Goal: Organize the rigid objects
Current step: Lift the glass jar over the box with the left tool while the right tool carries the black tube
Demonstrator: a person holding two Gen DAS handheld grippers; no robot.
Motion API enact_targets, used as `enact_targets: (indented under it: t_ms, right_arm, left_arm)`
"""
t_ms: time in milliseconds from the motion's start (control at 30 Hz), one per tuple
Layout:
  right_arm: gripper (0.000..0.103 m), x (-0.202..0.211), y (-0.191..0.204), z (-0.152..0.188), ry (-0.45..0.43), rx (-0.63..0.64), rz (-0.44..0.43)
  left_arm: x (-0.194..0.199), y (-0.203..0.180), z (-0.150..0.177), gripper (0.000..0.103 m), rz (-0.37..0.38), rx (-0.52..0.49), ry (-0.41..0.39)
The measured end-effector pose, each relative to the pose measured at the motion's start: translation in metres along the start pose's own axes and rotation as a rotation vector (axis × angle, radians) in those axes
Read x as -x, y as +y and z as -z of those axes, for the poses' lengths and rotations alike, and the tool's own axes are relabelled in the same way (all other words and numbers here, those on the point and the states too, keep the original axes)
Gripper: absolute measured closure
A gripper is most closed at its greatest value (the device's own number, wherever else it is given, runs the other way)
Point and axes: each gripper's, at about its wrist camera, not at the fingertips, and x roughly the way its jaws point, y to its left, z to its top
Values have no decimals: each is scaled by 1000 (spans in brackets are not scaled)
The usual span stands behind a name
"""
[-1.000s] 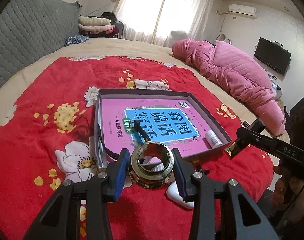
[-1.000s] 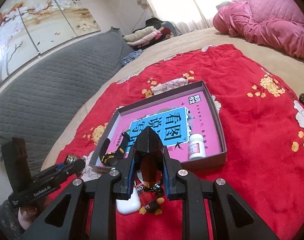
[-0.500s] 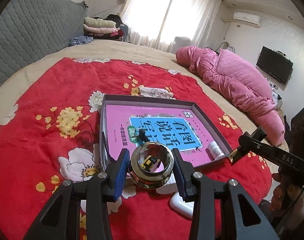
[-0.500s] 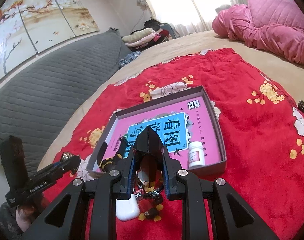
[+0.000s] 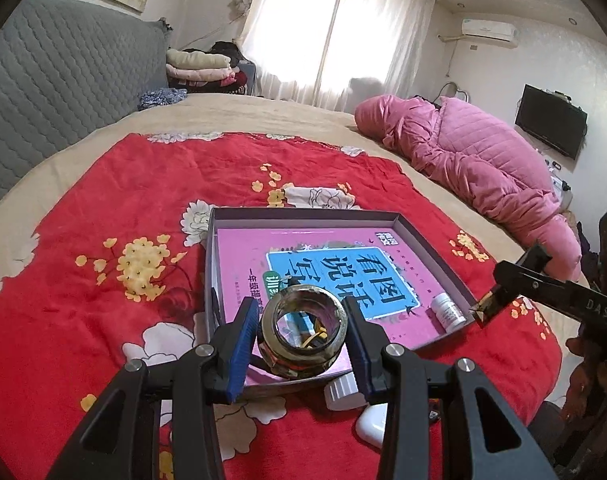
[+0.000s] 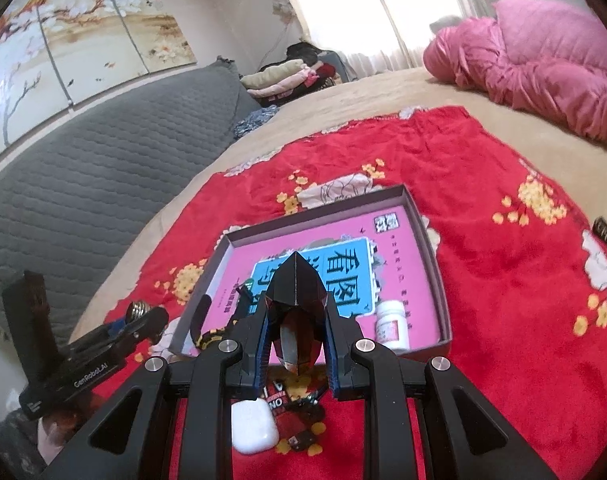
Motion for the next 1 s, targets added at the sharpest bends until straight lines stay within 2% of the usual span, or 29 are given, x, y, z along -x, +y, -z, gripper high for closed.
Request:
enact_targets:
  t_ms: [267,700,1000]
  right_arm:
    - [80,-3,7,-11,-10,4,-2]
    - [80,-10,17,-28,-29,19,-5]
    - [80,-20,22,-36,-7,20,-5]
  left_arm:
    - [2,12,-9,61,-6,45,-13]
    - [-17,23,-25,61,-6,90,-8]
    - [-31,27,-31,61,-18,106,62]
